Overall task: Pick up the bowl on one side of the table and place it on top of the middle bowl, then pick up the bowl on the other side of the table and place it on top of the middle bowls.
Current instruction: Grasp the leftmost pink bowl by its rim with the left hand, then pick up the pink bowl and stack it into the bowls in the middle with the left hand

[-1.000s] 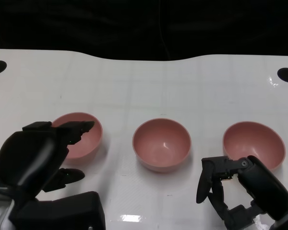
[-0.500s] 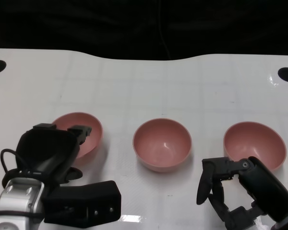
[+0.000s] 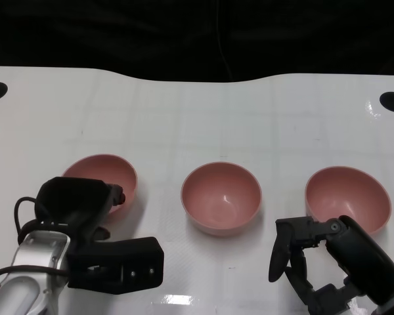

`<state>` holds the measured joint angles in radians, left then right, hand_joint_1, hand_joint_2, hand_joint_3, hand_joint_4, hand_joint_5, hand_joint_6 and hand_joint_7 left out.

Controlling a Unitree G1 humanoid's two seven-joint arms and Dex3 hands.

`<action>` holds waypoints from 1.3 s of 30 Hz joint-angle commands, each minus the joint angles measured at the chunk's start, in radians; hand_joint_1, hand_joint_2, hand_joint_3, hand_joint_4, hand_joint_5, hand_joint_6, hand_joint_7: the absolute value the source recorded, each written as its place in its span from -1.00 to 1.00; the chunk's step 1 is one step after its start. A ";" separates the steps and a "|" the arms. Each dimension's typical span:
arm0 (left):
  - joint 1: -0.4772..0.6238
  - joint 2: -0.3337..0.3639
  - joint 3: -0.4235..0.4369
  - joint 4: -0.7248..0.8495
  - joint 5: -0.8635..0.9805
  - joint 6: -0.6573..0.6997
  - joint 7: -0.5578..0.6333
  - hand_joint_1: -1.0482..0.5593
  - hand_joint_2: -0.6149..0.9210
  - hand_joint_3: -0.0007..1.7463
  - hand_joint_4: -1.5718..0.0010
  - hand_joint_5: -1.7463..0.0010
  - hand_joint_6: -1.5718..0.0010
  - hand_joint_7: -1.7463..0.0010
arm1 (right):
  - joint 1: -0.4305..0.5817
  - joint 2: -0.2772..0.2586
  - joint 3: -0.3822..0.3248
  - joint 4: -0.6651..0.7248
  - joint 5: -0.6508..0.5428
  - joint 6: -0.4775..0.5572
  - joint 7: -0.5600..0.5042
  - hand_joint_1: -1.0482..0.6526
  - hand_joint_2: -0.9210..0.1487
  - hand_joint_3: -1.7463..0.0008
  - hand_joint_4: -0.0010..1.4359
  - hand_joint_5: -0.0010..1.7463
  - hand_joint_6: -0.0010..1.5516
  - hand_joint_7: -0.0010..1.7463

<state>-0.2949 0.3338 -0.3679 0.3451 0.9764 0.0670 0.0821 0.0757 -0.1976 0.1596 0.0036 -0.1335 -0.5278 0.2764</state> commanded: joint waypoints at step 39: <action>-0.112 0.019 0.002 -0.127 -0.188 -0.410 0.179 0.03 0.36 0.33 -0.15 -0.97 -0.14 -0.51 | 0.003 -0.012 -0.004 0.009 0.003 -0.025 -0.007 0.43 0.52 -0.87 0.34 0.95 0.17 0.50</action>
<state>-0.3837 0.3516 -0.3662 0.2140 0.7944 -0.3354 0.2608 0.0791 -0.1977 0.1594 0.0091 -0.1345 -0.5402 0.2746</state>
